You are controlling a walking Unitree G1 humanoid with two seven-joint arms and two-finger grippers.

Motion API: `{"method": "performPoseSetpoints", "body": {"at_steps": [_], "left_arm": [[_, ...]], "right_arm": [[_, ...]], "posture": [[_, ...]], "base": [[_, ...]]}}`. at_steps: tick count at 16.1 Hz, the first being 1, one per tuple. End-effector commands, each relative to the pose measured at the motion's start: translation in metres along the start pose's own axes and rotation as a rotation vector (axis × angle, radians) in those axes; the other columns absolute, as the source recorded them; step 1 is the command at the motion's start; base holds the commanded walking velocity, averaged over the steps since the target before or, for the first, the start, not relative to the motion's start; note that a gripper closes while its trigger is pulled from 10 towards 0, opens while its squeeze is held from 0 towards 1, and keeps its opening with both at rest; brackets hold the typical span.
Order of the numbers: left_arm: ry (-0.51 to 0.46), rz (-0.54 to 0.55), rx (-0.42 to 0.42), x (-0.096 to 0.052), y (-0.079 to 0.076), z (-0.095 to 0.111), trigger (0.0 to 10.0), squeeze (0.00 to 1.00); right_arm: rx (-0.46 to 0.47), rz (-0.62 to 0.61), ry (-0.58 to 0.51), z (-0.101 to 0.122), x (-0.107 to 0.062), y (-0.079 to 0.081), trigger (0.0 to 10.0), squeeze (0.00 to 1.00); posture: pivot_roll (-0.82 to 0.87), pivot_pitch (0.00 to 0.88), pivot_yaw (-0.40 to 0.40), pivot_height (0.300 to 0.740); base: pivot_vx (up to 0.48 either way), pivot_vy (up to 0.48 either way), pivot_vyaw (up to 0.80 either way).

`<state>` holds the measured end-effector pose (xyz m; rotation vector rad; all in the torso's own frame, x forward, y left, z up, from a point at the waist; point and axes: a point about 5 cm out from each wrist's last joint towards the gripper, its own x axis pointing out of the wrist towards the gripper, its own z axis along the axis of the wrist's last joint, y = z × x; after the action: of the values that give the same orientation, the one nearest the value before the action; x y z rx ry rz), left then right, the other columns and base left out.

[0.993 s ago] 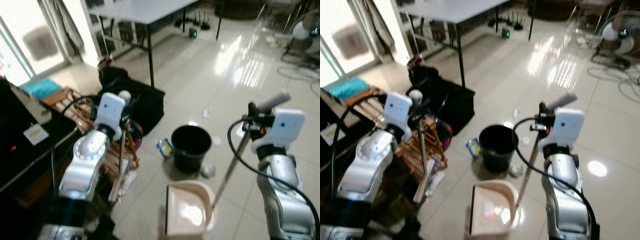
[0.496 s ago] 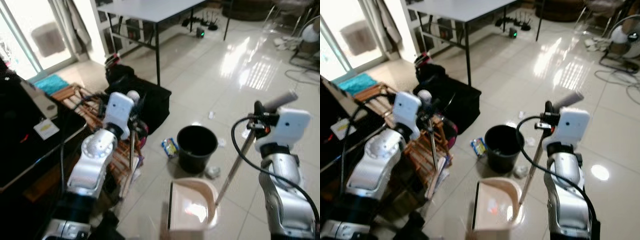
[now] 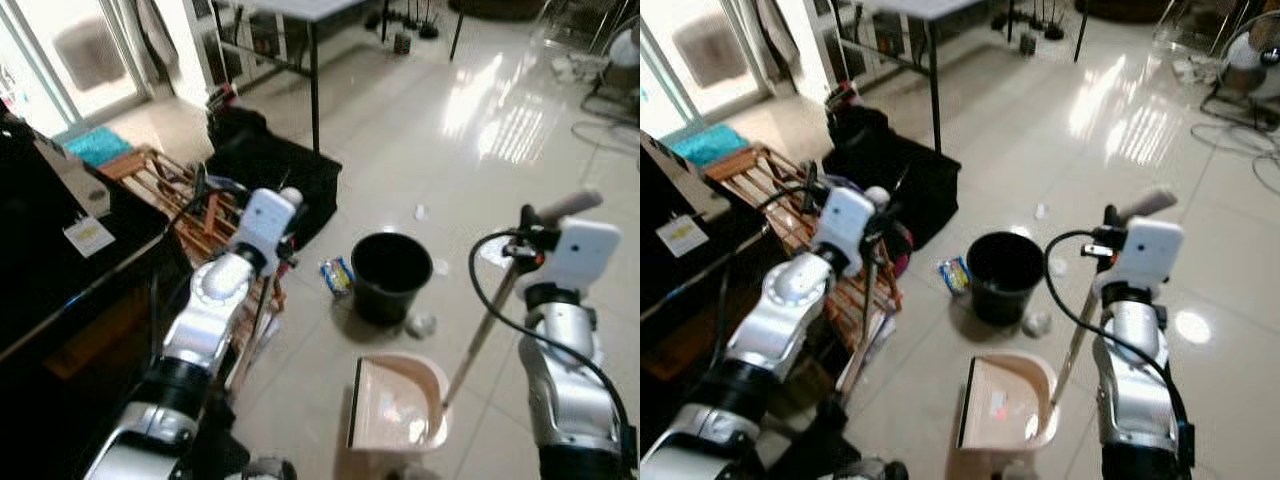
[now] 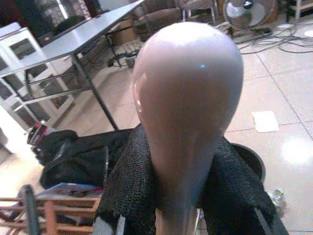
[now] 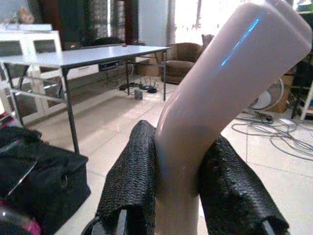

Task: Sweep floor

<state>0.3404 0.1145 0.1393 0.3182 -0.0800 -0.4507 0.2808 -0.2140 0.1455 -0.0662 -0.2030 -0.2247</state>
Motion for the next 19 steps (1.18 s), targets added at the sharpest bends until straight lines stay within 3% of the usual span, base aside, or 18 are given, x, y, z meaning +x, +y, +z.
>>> {"method": "performPoseSetpoints", "body": {"at_steps": [1,4,5,8,11,13,16,17,18,19], "left_arm": [[-0.038,-0.006,0.037,0.005,0.001,0.008,10.0,0.0],[-0.061,-0.028,0.115,0.009,-0.002,0.008,10.0,0.0],[-0.089,-0.029,0.189,0.015,-0.002,0.011,10.0,0.0],[-0.141,-0.047,0.21,0.024,-0.008,0.021,10.0,0.0],[-0.184,-0.095,0.22,0.032,-0.024,0.025,10.0,0.0],[-0.163,-0.064,0.318,0.038,-0.032,0.021,10.0,0.0],[-0.16,-0.039,0.36,0.044,-0.043,0.022,10.0,0.0],[-0.157,-0.044,0.354,0.044,-0.046,0.021,10.0,0.0],[-0.148,-0.075,0.258,0.047,-0.054,0.021,10.0,0.0],[-0.146,-0.121,0.101,0.049,-0.065,0.023,10.0,0.0]], "right_arm": [[-0.021,0.039,-0.038,0.004,0.002,0.007,10.0,0.0],[-0.019,0.071,-0.076,0.006,0.003,0.014,10.0,0.0],[0.01,0.079,-0.108,0.008,0.006,0.015,10.0,0.0],[0.029,0.073,-0.13,0.009,0.007,0.017,10.0,0.0],[0.029,0.088,-0.136,0.007,0.006,0.023,10.0,0.0],[0.04,0.103,-0.147,0.007,0.005,0.032,10.0,0.0],[0.05,0.113,-0.143,0.005,0.0,0.037,10.0,0.0],[0.051,0.114,-0.142,0.005,0.0,0.037,10.0,0.0],[0.052,0.117,-0.141,0.004,-0.001,0.038,10.0,0.0],[0.053,0.118,-0.141,0.004,-0.002,0.039,10.0,0.0]], "posture": [[-0.02,0.24,0.067,0.74],[-0.02,0.304,0.093,0.74],[-0.01,0.338,0.106,0.74],[-0.01,0.363,0.112,0.74],[-0.03,0.393,0.118,0.74],[-0.04,0.416,0.122,0.74],[-0.04,0.417,0.126,0.74],[-0.04,0.417,0.126,0.74],[-0.04,0.421,0.128,0.74],[-0.04,0.421,0.128,0.74]], "base": [[0.0,0.0,0.0],[0.0,0.0,0.0],[0.0,0.0,0.0],[0.0,0.0,0.0],[0.0,0.0,0.0],[0.0,0.0,0.0],[0.0,0.0,0.0],[0.0,0.0,0.0],[0.0,0.0,0.0],[0.0,0.0,0.0]]}}
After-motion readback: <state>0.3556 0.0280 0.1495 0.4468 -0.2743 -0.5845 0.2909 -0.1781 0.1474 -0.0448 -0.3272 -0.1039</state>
